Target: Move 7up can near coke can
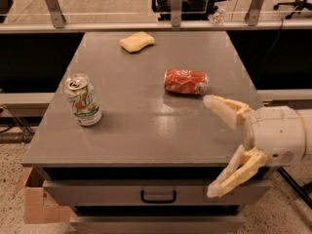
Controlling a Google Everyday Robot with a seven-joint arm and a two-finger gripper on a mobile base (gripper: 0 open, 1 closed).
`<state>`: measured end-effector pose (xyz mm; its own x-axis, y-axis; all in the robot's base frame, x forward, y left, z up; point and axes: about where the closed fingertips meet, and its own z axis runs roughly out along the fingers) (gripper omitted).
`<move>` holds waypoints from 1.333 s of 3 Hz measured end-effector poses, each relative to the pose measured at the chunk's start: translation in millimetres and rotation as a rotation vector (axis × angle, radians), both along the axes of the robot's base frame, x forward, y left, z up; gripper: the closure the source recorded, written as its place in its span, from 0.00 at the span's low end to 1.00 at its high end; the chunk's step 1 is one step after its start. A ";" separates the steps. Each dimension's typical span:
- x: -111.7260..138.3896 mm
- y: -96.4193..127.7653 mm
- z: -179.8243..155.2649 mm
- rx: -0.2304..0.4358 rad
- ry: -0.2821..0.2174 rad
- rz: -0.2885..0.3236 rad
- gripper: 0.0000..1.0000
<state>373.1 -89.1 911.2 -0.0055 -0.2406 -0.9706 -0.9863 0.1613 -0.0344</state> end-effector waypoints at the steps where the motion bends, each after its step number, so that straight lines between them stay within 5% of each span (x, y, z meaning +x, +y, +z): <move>1: -4.0 45.7 -2.9 0.122 -0.022 -0.002 0.00; 2: 1.6 80.2 -0.2 0.144 -0.052 -0.052 0.00; 4: 12.4 137.5 -10.4 -0.047 0.000 -0.283 0.00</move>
Offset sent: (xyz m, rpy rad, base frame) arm 0.0118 0.1151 0.0042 0.1575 -0.0922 -0.1323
